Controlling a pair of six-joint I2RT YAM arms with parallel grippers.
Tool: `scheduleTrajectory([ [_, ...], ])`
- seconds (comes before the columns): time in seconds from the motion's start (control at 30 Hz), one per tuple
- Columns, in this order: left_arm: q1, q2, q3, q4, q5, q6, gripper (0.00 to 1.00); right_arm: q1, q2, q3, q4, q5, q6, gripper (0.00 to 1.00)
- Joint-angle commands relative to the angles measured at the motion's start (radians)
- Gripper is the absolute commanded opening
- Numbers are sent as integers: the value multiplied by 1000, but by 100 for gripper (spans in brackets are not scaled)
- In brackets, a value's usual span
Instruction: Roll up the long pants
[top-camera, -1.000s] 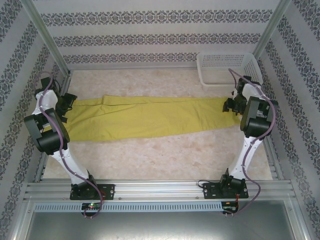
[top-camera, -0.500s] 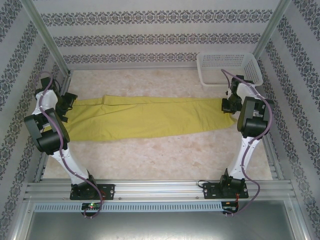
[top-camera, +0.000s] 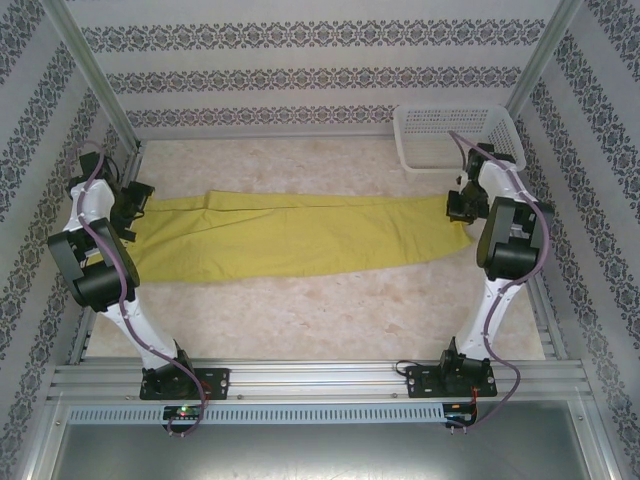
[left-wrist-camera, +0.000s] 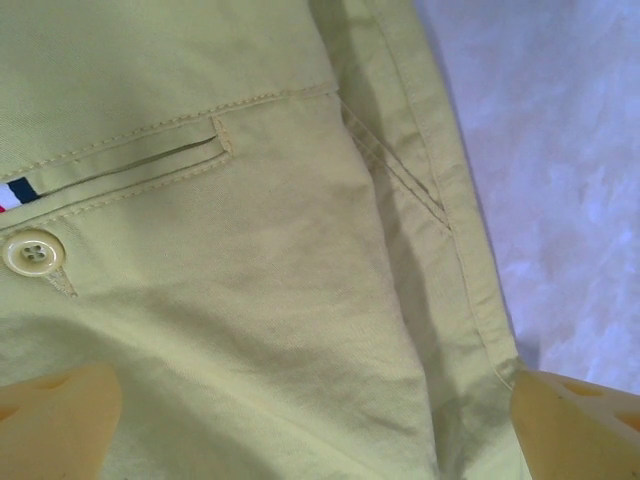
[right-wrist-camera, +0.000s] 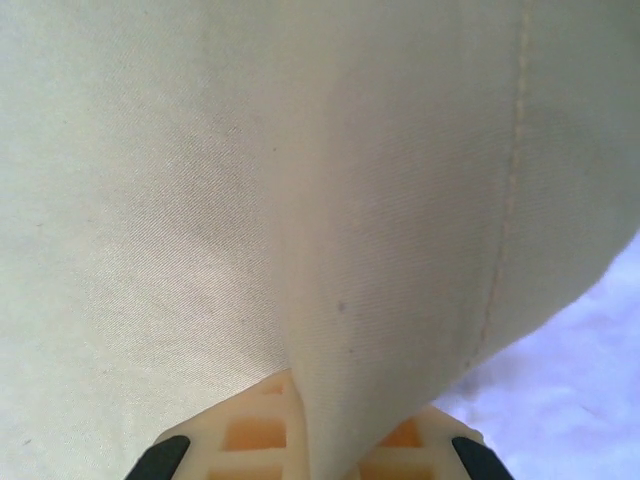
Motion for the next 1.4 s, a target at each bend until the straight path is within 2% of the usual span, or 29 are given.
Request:
scheduleTrajectory([
  [0.0,10,-43,17,-2,18,-17,100,-39,-87,77,-87,37,26,0],
  [0.2,2,-70,11,-5,26,-30,100,-104,-138,164,-171,132,62,0],
  [0.5,-13,-101,46,-45,23,-33,100,-197,-168,337,-299,206,104,0],
  [0.7,-17,-132,42,-69,13,-28,100,-272,-190,444,-358,147,135,0],
  [0.8,-20,-148,34,-75,8,-30,100,-272,-225,451,-354,38,155,0],
  [0.9,-27,-163,24,-75,7,-33,100,-209,-260,426,-338,-101,177,0],
  [1.03,-34,-174,35,-90,10,-26,100,-38,-310,402,-331,-204,212,0],
  [1.1,-38,-176,54,-108,7,-18,96,50,-341,374,-289,-269,258,0],
  [1.2,-45,-184,67,-121,3,-14,94,183,-388,308,-182,-356,364,0],
  [1.37,-47,-210,65,-129,2,-14,94,407,-428,165,76,-409,557,0],
])
